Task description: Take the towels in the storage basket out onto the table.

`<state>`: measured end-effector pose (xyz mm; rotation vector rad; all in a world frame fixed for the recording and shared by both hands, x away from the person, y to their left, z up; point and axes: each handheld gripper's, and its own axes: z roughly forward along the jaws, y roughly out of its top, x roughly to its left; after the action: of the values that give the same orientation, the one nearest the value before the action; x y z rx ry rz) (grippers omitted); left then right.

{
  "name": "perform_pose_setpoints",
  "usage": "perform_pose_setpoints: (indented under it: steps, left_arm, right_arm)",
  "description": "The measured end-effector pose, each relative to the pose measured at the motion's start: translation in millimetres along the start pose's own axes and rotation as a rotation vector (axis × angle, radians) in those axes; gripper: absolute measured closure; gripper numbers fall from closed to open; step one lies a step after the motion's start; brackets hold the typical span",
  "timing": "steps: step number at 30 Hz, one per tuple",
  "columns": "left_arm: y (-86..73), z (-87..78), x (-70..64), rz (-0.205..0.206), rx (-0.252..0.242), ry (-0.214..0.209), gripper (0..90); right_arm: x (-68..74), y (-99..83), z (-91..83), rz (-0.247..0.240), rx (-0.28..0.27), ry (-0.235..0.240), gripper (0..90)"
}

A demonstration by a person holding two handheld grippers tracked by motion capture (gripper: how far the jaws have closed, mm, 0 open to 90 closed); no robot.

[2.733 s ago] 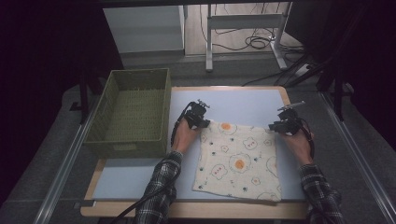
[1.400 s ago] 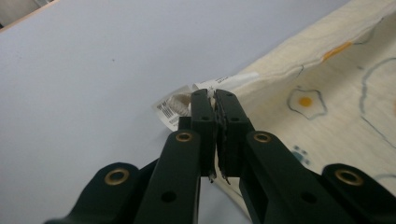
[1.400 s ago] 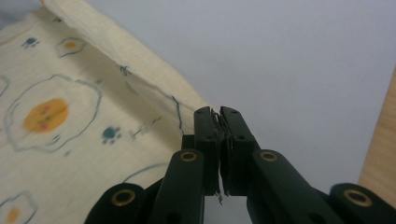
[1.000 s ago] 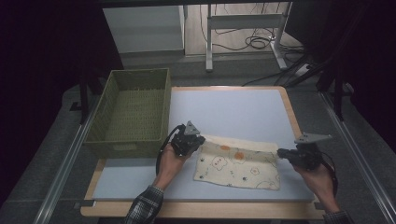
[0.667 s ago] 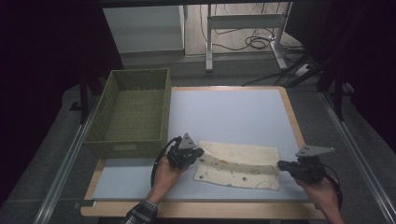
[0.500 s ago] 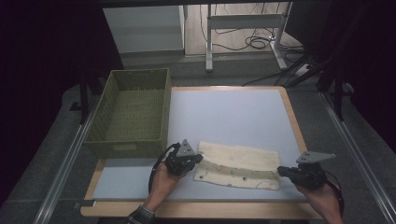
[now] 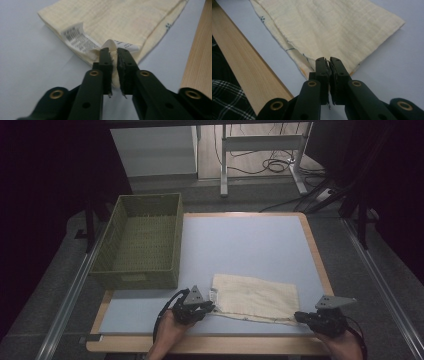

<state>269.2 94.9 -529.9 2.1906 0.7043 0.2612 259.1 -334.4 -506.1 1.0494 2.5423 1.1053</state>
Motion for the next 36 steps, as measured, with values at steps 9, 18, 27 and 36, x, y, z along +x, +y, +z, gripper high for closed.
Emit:
perform_pose_setpoints:
  steps: [9, 18, 27, 36]
  left_arm:
    - [-4.6, -9.3, 4.9, -0.047, 0.000, -0.018, 51.0]
    - [20.1, -11.2, 29.4, -0.111, -0.047, 0.022, 49.1]
    - [59.7, 36.8, 70.5, -0.173, -0.019, 0.107, 50.9]
    - [54.8, 66.0, 85.2, -0.195, 0.036, 0.082, 64.5]
  right_arm:
    - [1.4, -1.5, -5.7, 0.014, -0.019, 0.031, 77.8]
    - [-13.4, 16.2, -13.5, 0.004, -0.051, -0.051, 69.6]
    - [-50.0, 52.3, 17.7, 0.006, -0.048, -0.177, 67.8]
    - [-63.0, 55.5, 54.1, 0.019, 0.032, -0.146, 83.8]
